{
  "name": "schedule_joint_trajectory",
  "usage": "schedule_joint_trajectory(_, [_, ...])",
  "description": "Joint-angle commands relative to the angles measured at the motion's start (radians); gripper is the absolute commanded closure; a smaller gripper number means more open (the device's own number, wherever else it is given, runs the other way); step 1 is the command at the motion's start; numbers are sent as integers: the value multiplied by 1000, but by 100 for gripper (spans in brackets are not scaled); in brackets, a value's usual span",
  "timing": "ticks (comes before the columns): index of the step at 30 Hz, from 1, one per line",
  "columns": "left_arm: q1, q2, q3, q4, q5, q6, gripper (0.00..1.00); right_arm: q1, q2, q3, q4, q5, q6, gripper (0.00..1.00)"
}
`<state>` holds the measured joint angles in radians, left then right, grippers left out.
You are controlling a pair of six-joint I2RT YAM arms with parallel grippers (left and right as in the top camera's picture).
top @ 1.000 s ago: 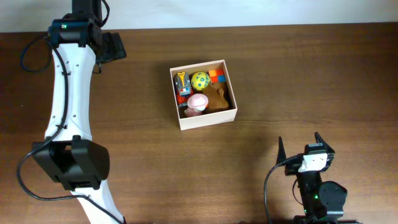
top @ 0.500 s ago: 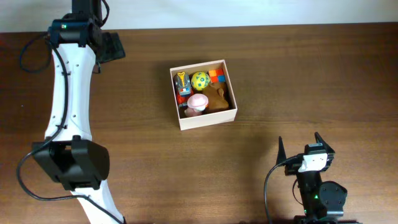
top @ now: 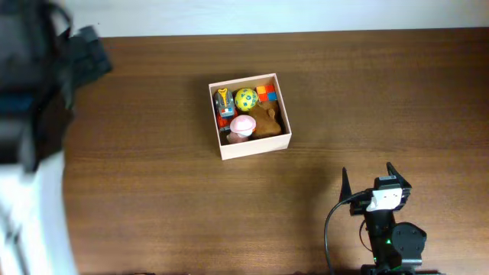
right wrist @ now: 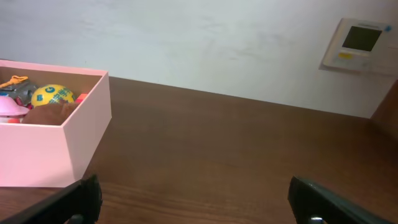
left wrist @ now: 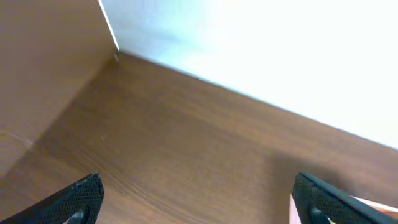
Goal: Pack container
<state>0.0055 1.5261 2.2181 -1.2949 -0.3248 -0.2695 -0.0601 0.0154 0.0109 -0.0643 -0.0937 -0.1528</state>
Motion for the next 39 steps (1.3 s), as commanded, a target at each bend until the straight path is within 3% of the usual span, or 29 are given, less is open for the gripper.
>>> schedule_joint_trajectory(1, [1, -90, -44, -11, -15, 16, 1, -1, -12, -5, -7, 16, 12, 1])
schedule_joint_trajectory(7, [1, -328, -304, 103, -13, 16, 1, -1, -12, -5, -7, 16, 12, 1])
schedule_joint_trajectory(16, [2, -755, -1034, 636, -4, 16, 1, -1, -12, -5, -7, 16, 12, 1])
schedule_joint_trajectory(21, [2, -908, -1341, 900, 33, 16, 1, -1, -12, -5, -7, 16, 12, 1])
schedule_joint_trajectory(31, [1, -1078, -1696, 1185, 61, 16, 1, -1, -12, -5, -7, 16, 12, 1])
schedule_joint_trajectory(39, [1, -1228, -1840, 1234, 75, 16, 1, -1, -12, -5, -7, 16, 12, 1])
